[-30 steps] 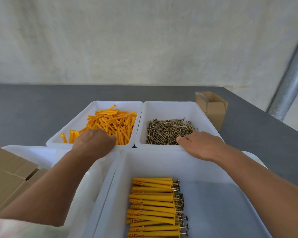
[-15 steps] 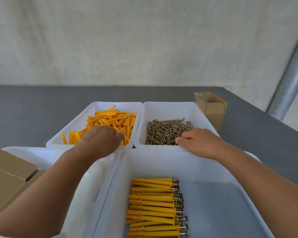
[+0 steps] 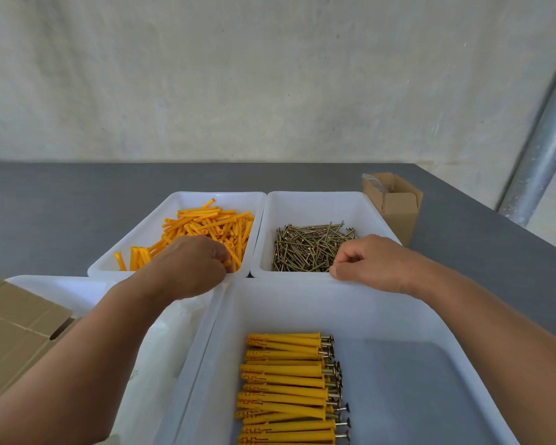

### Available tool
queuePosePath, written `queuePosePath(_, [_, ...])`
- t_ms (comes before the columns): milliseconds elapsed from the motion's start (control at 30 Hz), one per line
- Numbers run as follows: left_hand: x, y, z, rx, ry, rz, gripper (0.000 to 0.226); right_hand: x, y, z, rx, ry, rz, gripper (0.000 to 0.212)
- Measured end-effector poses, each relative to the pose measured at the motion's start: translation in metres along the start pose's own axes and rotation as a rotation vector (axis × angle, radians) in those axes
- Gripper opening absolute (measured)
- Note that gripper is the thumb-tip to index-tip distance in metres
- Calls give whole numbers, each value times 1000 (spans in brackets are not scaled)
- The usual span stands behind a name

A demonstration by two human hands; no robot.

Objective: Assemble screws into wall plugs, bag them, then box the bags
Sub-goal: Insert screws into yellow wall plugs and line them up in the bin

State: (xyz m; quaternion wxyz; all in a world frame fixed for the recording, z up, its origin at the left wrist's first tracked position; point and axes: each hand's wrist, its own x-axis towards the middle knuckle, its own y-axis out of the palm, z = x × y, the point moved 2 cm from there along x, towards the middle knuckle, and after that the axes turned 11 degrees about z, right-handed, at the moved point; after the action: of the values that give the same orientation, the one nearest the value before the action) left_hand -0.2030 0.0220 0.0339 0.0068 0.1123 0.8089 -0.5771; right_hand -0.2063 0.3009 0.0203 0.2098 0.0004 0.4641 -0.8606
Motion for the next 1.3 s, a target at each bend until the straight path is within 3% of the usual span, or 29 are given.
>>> queuePosePath(167, [-1, 1, -4, -66, 47, -92, 15, -2, -1, 5, -12, -32, -32, 12])
queuePosePath(267, [-3, -2, -8, -192, 107, -201, 20, -5, -1, 10, 1, -57, -70, 12])
queuePosePath(467, [-6, -11, -8, -689, 188, -417, 16, -9, -3, 24, 2, -112, -208, 15])
queuePosePath(667, [0, -10, -3, -1240, 70, -390, 12, -12, -6, 30, 186, -147, -301, 15])
queuePosePath(900, [3, 0, -3, -1589, -27, -299, 13, -16, -8, 42, 591, -278, -200, 19])
queuePosePath(1300, [5, 3, -6, -1706, -113, -267, 9, -20, -6, 51, 661, -354, -143, 17])
